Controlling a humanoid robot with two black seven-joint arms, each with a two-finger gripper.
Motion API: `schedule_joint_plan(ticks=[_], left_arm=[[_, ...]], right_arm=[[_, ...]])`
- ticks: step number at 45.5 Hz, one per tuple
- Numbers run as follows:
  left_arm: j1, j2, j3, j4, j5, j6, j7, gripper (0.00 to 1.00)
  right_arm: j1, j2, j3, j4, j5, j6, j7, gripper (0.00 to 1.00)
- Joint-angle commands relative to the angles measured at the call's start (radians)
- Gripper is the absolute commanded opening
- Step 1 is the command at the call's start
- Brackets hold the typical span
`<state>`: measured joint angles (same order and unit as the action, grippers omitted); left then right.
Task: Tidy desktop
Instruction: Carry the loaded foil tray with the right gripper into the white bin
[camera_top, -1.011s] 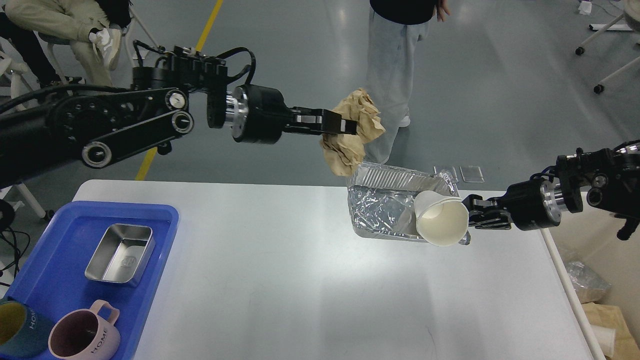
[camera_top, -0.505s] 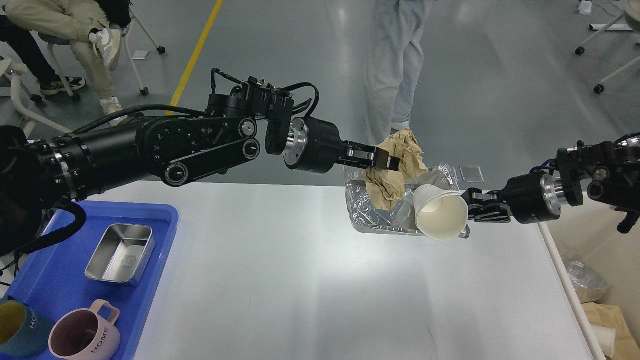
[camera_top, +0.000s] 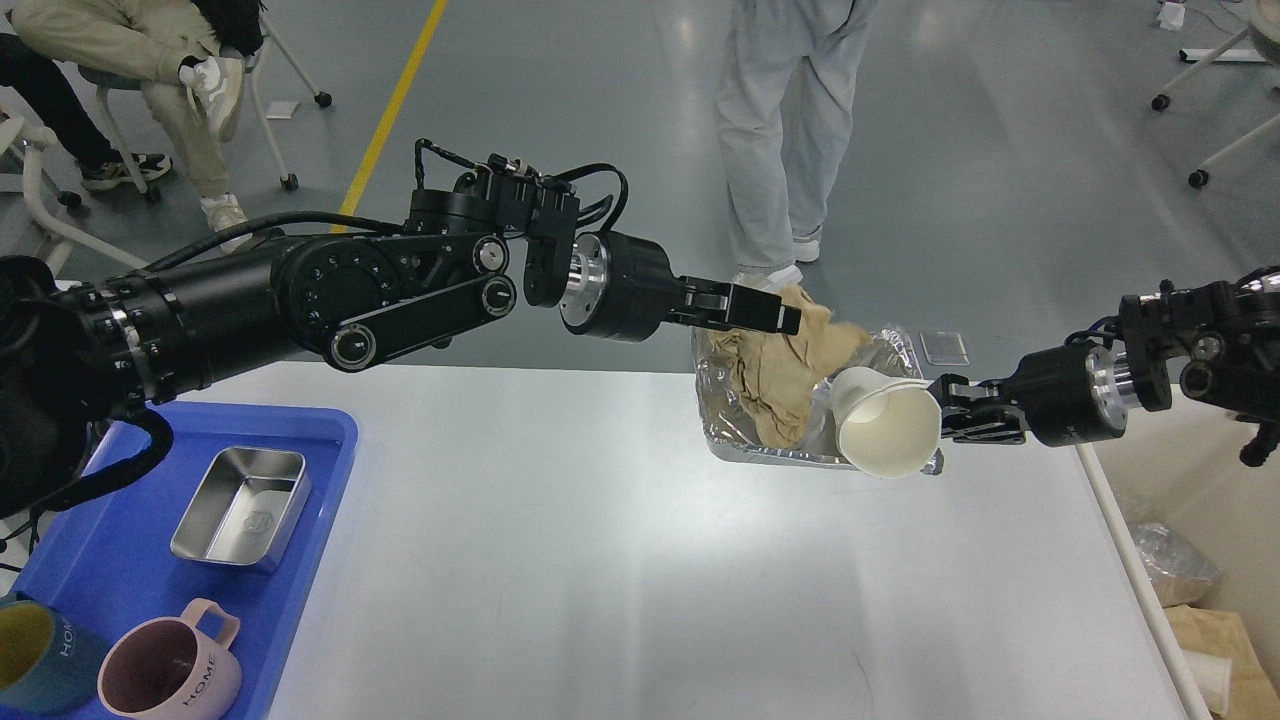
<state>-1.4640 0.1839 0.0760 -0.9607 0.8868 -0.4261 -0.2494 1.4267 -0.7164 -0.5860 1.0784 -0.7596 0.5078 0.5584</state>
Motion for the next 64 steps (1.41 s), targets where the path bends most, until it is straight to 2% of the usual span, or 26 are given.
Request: schedule_joint_plan(ticks=[1, 9, 18, 30, 38, 46, 55, 64], left_arm=[[-0.012, -0.009, -0.002, 0.0, -0.037, -0.002, -0.001, 0.9], [-0.052, -0.014, -0.018, 0.0, -0.089, -0.003, -0.008, 0.92], [-0.076, 0.017, -0.102, 0.028, -0.236, 0.0, -0.004, 0.93], [-0.032, 0.186, -0.234, 0.051, -0.344, 0.039, -0.008, 0.96], [0.092, 0.334, -0.369, 0.071, -0.446, 0.116, -0.005, 0.96], [0.316, 0.434, -0.541, 0.074, -0.557, 0.188, -0.011, 0.96], [0.553, 0.453, -0.777, 0.074, -0.635, 0.188, -0.011, 0.96], [0.685, 0.445, -0.927, 0.082, -0.657, 0.191, -0.014, 0.96]], right_arm=[[0.001, 0.0, 0.0, 0.0, 0.0, 0.0, 0.0, 0.0], [0.0, -0.005, -0.003, -0.002, 0.0, 0.0, 0.0, 0.0], [0.0, -0.018, -0.006, -0.005, 0.0, 0.0, 0.0, 0.0], [-0.017, -0.054, -0.008, -0.015, 0.063, -0.002, 0.0, 0.0], [-0.028, -0.087, -0.008, -0.031, 0.114, -0.012, -0.002, 0.0], [-0.08, -0.138, -0.008, -0.049, 0.177, -0.043, -0.003, 0.0], [-0.179, -0.189, -0.008, -0.112, 0.275, -0.074, -0.011, 0.0], [-0.34, -0.222, -0.006, -0.192, 0.414, -0.153, -0.011, 0.0]])
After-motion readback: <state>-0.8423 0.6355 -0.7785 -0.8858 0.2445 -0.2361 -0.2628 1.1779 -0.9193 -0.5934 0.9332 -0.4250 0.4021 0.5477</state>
